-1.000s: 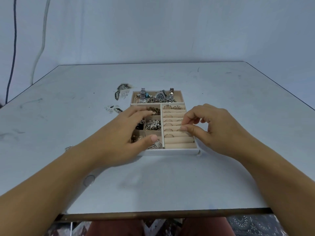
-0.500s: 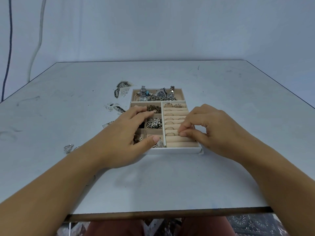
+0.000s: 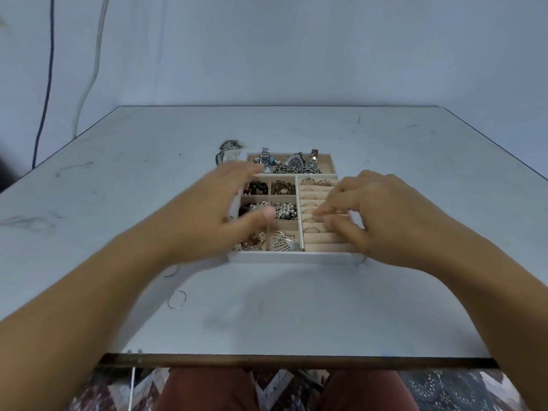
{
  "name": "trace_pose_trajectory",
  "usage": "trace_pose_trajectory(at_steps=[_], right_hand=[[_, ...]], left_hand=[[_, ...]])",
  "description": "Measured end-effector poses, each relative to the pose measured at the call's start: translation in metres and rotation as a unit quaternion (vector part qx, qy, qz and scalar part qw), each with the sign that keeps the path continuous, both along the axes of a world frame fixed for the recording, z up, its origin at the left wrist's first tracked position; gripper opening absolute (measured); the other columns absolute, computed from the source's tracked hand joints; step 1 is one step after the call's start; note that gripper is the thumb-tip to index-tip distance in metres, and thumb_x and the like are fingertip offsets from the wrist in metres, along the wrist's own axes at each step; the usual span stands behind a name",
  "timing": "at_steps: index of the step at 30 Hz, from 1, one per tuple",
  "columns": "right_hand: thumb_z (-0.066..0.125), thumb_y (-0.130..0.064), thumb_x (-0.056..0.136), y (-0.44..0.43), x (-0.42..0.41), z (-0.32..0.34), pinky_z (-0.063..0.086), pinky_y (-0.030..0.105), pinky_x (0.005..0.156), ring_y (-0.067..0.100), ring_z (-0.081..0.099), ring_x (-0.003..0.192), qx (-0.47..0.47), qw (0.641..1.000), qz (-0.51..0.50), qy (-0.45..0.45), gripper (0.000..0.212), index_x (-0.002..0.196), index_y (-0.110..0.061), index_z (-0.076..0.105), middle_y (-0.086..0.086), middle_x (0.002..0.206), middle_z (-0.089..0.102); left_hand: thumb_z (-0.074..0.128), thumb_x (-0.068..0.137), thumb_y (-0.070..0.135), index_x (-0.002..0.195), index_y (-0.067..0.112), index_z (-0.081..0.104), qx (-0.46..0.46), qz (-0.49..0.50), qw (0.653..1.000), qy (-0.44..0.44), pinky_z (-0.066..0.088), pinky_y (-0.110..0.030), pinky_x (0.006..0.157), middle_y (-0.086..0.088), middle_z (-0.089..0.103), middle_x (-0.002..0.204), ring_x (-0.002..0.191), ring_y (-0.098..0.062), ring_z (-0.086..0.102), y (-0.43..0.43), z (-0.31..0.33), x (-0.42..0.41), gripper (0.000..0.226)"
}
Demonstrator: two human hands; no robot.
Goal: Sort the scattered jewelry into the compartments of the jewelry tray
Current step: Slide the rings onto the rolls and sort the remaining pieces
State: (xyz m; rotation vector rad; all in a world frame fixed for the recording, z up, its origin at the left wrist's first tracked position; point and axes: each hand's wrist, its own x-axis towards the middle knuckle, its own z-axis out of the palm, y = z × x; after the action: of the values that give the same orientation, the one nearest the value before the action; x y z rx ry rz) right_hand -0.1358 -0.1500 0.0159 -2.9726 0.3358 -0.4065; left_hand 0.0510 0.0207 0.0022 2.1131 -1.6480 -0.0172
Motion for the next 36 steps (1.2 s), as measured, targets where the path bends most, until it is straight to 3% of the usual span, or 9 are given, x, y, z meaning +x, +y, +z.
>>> trace_pose_trajectory(at_steps=[3,8,12,14,16,23,27,31,36], right_hand=[[0.042,-0.048,0.086,0.015,0.016,0.007,0.042,0.033,0.09,0.004,0.046,0.102,0.063,0.997,0.048,-0.024,0.04,0.122,-0.04,0.058,-0.013,0.117,0.058],[0.046,-0.046,0.094,0.04,0.059,0.004,0.03,0.025,0.104,0.005,0.036,0.129,0.08,0.991,0.107,0.005,0.042,0.134,-0.035,0.049,-0.011,0.137,0.047],[0.044,-0.046,0.095,0.053,0.083,-0.007,0.021,0.025,0.109,0.008,0.028,0.137,0.109,0.988,0.103,0.036,0.044,0.138,-0.034,0.045,-0.007,0.147,0.037],[0.041,-0.046,0.097,0.055,0.089,-0.014,0.016,0.028,0.113,0.012,0.023,0.14,0.093,0.99,0.093,0.055,0.046,0.141,-0.033,0.041,-0.004,0.152,0.031],[0.037,-0.044,0.098,0.056,0.092,-0.018,0.015,0.031,0.115,0.014,0.021,0.141,0.066,0.992,0.082,0.063,0.046,0.142,-0.03,0.04,-0.002,0.154,0.028],[0.04,-0.036,0.098,0.052,0.086,-0.022,0.011,0.008,0.096,0.001,0.02,0.139,0.061,0.996,0.051,0.028,0.044,0.142,-0.032,0.039,-0.012,0.153,0.028],[0.041,-0.035,0.098,0.051,0.085,-0.021,0.014,0.012,0.099,0.002,0.021,0.139,0.083,0.995,0.057,0.029,0.044,0.141,-0.033,0.04,-0.01,0.152,0.03],[0.04,-0.036,0.098,0.05,0.086,-0.023,0.018,0.015,0.1,0.002,0.022,0.139,0.079,0.995,0.056,0.022,0.042,0.14,-0.034,0.042,-0.01,0.151,0.032],[0.041,-0.039,0.097,0.049,0.087,-0.025,0.018,0.013,0.096,0.001,0.023,0.138,0.087,0.995,0.05,0.021,0.042,0.139,-0.035,0.042,-0.012,0.151,0.032]], left_hand=[[0.031,0.081,0.074,0.143,0.036,0.029,-0.011,0.06,0.997,-0.043,0.042,-0.028,0.086,0.012,0.036,0.145,0.111,-0.005,0.048,0.02,0.023,0.02,0.073],[0.038,0.084,0.069,0.136,0.038,0.041,-0.004,0.128,0.991,-0.047,0.037,-0.027,0.079,0.018,0.045,0.131,0.087,-0.017,0.061,0.053,0.022,0.042,0.061],[0.048,0.084,0.056,0.128,0.038,0.051,0.019,0.121,0.992,-0.026,0.037,-0.016,0.074,0.021,0.05,0.126,0.089,-0.004,0.057,0.068,0.001,0.05,0.048],[0.056,0.086,0.049,0.122,0.038,0.055,0.024,0.113,0.993,-0.008,0.035,-0.009,0.078,0.022,0.053,0.121,0.088,0.007,0.053,0.071,-0.01,0.054,0.038],[0.059,0.086,0.046,0.118,0.037,0.059,0.026,0.096,0.995,0.0,0.033,-0.004,0.083,0.022,0.055,0.117,0.098,0.007,0.051,0.072,-0.019,0.057,0.032],[0.057,0.089,0.043,0.116,0.035,0.062,0.041,0.045,0.998,0.011,0.037,-0.016,0.084,0.017,0.058,0.11,0.101,-0.001,0.052,0.04,-0.012,0.055,0.028],[0.049,0.092,0.046,0.117,0.035,0.061,0.083,0.047,0.995,0.025,0.043,-0.023,0.083,0.016,0.057,0.1,0.094,-0.004,0.056,0.017,-0.008,0.053,0.03],[0.061,0.081,0.054,0.11,0.039,0.064,0.091,0.037,0.993,0.068,0.04,-0.015,0.073,0.016,0.056,0.093,0.084,0.002,0.055,0.012,-0.009,0.054,0.033],[0.069,0.078,0.048,0.093,0.038,0.069,0.092,0.023,0.991,0.095,0.043,-0.017,0.071,0.011,0.059,0.089,0.078,-0.004,0.056,0.01,-0.007,0.056,0.018]])
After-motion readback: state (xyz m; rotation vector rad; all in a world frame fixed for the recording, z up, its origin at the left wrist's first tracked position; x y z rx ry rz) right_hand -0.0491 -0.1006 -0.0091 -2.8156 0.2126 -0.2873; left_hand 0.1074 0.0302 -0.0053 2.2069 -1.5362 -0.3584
